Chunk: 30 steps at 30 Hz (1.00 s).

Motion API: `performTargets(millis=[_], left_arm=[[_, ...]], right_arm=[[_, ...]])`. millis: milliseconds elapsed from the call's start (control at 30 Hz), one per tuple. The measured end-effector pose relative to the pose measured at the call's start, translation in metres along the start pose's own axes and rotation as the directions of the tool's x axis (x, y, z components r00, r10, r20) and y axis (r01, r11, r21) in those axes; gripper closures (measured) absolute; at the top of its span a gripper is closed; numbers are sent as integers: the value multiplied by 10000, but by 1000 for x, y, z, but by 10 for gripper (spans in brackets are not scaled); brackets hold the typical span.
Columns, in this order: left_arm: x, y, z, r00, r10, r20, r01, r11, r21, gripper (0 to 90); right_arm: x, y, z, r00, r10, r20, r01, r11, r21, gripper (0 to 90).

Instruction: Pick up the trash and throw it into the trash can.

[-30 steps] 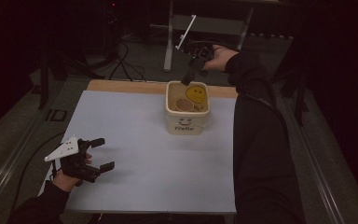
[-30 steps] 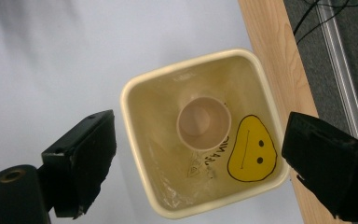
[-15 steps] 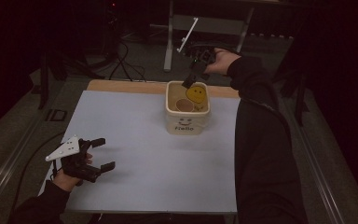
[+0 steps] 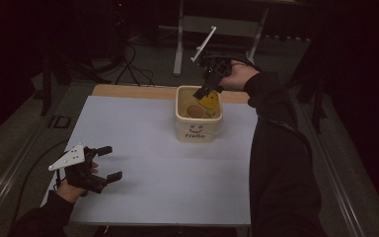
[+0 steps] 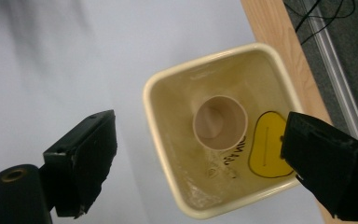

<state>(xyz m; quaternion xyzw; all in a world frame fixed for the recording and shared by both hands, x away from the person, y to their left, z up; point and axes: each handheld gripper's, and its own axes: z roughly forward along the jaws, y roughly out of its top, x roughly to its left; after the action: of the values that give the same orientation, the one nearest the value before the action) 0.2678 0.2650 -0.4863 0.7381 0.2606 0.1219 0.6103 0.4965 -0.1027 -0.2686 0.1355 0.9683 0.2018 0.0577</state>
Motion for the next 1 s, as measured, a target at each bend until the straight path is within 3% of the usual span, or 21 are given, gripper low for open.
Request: performTargets(millis=[533,1000], left_arm=[[0,0,1,10000,-30,1,30,10000,15,6],[0,0,1,10000,-45,14,45,10000,25,6]], right_arm=[[22,-39,7,9999,106,-37,-108,9974,-708,106],[37,-73,16,9993,305,-203,-333,9873,-1554,106]])
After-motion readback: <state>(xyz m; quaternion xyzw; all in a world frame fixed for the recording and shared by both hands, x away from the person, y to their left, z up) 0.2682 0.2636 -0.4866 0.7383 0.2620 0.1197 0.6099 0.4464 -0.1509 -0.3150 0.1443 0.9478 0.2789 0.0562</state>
